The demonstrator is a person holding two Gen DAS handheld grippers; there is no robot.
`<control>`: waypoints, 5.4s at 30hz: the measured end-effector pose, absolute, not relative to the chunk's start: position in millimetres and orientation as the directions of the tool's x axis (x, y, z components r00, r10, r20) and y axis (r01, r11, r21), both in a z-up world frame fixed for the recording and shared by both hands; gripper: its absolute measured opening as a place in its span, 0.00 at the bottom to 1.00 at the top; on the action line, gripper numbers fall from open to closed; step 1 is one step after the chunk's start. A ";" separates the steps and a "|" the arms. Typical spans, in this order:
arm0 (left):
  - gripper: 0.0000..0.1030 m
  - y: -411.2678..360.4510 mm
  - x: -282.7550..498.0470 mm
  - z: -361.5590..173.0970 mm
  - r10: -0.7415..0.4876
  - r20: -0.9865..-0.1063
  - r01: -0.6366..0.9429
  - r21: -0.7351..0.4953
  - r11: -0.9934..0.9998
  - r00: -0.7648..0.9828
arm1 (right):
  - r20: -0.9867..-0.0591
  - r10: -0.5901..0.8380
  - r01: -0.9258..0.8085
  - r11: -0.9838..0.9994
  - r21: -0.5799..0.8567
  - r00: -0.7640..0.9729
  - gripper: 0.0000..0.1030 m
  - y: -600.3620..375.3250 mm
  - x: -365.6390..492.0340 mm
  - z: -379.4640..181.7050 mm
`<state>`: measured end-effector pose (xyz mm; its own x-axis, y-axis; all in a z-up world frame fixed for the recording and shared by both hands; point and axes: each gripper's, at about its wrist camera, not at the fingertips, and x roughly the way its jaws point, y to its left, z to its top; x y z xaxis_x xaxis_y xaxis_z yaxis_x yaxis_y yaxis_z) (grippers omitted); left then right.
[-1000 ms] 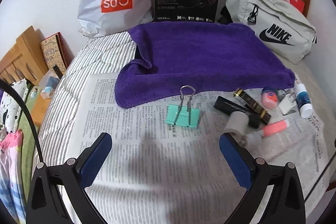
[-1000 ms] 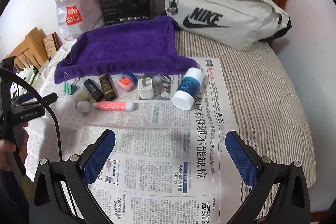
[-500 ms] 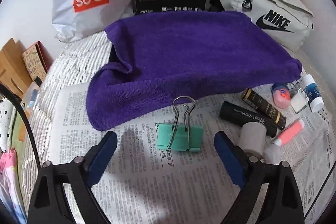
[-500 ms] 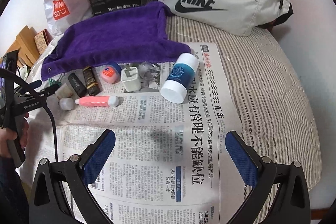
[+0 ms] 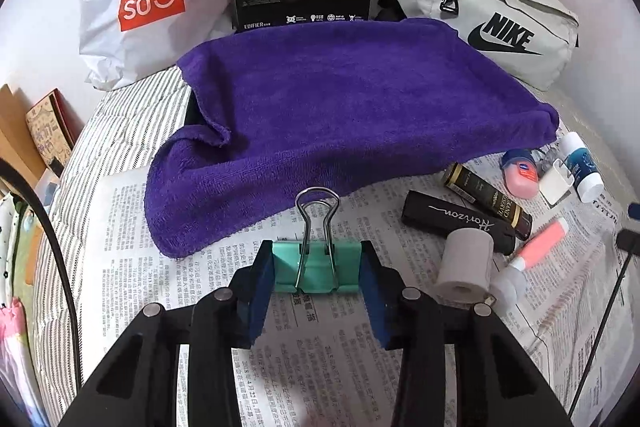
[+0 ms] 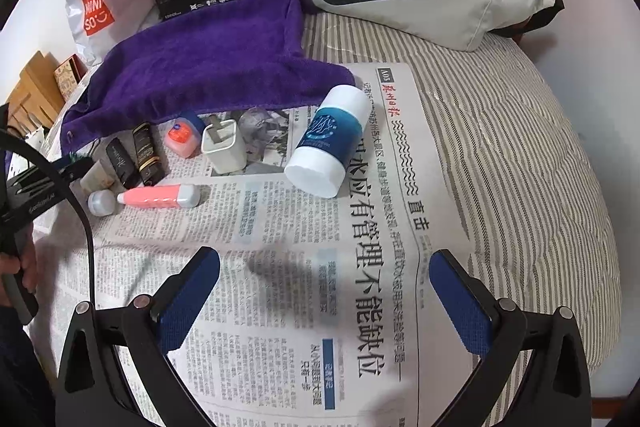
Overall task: Organize rigid objects
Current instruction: 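Grasp the white-and-blue stick bottle with the right gripper while the left gripper holds the clip, then carry the clip and bottle onto the purple towel and open both grippers, then grasp the white tape roll with the left gripper while the right gripper moves toward the charger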
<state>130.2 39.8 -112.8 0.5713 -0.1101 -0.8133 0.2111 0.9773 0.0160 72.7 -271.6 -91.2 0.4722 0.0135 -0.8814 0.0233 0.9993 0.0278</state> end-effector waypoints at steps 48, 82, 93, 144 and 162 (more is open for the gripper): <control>0.38 43.3 121.9 -104.5 -0.116 -0.818 0.151 -0.036 0.988 0.563 | -0.855 0.066 -0.022 0.998 0.063 0.515 0.35 -293.8 133.5 -89.5; 0.38 67.3 127.9 -16.1 -0.102 -0.760 0.103 -0.047 0.994 0.641 | -0.816 0.244 -0.219 0.965 0.148 0.525 0.35 -230.3 153.0 -19.6; 0.38 52.1 195.0 -17.1 -0.113 -0.770 0.115 -0.051 0.992 0.629 | -0.813 0.255 -0.227 0.961 0.155 0.523 0.35 -221.8 217.8 -16.7; 0.61 31.0 313.0 -110.9 -0.031 -0.876 0.092 0.015 0.996 0.481 | -0.890 0.218 -0.283 0.953 0.106 0.400 0.49 -196.1 331.9 -102.7; 0.62 23.0 222.6 -75.5 -0.102 -0.842 0.124 -0.042 0.991 0.529 | -0.857 0.217 -0.195 0.971 0.140 0.467 0.54 -227.6 218.1 -54.8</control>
